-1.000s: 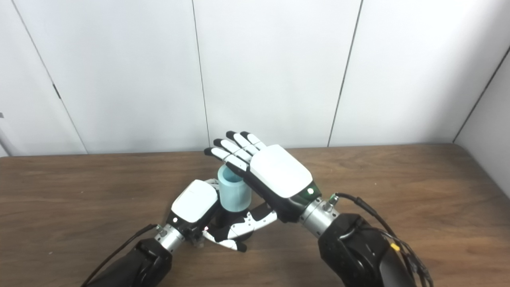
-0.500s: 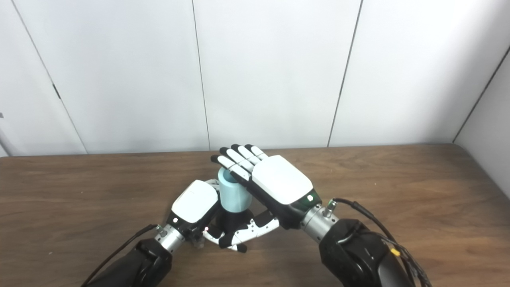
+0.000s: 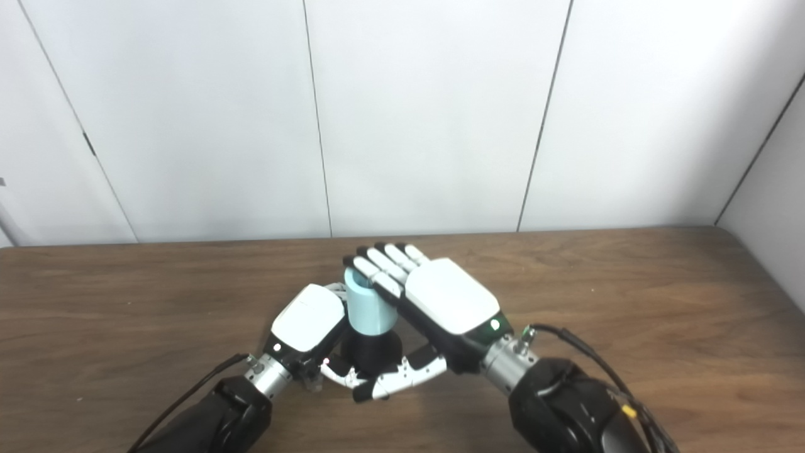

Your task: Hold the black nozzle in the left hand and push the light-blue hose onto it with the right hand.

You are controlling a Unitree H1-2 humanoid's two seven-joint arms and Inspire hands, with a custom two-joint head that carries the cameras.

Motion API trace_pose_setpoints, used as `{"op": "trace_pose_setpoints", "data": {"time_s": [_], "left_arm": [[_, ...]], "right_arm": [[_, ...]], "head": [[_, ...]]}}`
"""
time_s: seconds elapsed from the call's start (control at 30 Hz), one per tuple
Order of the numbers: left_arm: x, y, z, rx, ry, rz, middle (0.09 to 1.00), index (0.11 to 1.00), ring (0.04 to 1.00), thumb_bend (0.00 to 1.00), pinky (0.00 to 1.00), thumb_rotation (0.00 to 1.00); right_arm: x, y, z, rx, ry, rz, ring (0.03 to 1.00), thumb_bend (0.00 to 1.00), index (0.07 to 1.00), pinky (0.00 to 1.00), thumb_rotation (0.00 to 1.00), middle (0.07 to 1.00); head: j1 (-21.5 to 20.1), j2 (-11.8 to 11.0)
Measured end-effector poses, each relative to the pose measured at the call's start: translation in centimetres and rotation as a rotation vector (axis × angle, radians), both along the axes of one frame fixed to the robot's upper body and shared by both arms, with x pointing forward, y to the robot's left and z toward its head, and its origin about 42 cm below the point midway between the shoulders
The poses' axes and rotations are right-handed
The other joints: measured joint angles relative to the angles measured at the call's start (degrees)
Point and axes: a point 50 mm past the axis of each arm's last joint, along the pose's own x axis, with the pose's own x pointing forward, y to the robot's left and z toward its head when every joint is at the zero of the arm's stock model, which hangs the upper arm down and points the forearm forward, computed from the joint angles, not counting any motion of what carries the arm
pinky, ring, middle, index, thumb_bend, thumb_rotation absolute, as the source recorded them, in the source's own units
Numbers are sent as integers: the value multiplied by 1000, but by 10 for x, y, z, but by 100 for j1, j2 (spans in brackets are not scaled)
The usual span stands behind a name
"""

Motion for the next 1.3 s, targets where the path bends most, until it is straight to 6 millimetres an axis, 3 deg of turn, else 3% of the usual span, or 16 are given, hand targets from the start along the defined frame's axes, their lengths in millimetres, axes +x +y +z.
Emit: {"op": "trace_pose_setpoints", "data": {"time_s": [0.1, 0.47, 1.3], "left_arm": [[0, 0, 0, 0, 0, -1, 419, 504, 476, 501, 677, 0], [-1, -1, 0, -1, -1, -5, 424, 499, 469, 502, 659, 0], [-6, 0, -1, -1, 16, 30, 432, 511, 485, 501, 687, 0]], "right_arm": [[-1, 1, -1, 3, -9, -4, 1000, 903, 943, 1000, 769, 974], [-5, 5, -7, 2, -61, -12, 1000, 948, 877, 996, 822, 927], [1, 15, -27, -5, -116, -46, 1000, 886, 948, 1000, 874, 996]], "head": [[17, 26], [53, 88], [26, 141]]}}
